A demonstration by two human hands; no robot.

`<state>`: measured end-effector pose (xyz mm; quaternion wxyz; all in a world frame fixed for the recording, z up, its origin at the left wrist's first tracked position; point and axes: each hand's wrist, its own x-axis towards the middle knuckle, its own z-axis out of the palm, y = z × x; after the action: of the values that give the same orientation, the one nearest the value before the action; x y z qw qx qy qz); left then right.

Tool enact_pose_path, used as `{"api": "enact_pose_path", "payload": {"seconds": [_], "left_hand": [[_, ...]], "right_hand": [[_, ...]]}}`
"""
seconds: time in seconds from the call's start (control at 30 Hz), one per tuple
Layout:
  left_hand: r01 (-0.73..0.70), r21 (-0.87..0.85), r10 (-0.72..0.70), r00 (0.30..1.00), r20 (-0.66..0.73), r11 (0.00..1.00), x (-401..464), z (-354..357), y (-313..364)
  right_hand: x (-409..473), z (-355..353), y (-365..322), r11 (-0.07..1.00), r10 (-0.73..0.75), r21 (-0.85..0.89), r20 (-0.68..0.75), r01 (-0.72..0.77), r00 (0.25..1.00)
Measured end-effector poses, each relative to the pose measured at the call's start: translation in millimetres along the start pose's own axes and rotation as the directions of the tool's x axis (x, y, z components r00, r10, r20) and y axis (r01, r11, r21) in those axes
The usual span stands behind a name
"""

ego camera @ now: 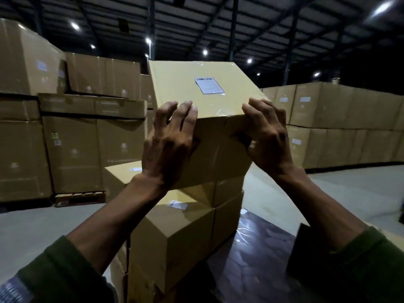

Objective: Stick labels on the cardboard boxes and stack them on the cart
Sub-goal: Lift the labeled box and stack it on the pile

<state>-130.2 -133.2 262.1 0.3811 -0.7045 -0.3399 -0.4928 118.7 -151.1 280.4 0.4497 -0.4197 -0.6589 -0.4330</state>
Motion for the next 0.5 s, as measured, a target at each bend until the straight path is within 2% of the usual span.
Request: {"api": "enact_pose_path", "payload": {"seconds": [0.27,0.5], "left_hand": [[-0.087,-0.266,0.094,0.995,0.014,0.96,-14,-7,117],[-0.07,-0.434,0.152,0.976,0.155,0.898,-77,-11,199]], "right_hand": [[-92,-122,31,0.973,0.142,-0.19,0.025,-0.135,0.99],[-190,-195,27,0.91,0.341,-0.326,0.241,-0.255,0.908]]}}
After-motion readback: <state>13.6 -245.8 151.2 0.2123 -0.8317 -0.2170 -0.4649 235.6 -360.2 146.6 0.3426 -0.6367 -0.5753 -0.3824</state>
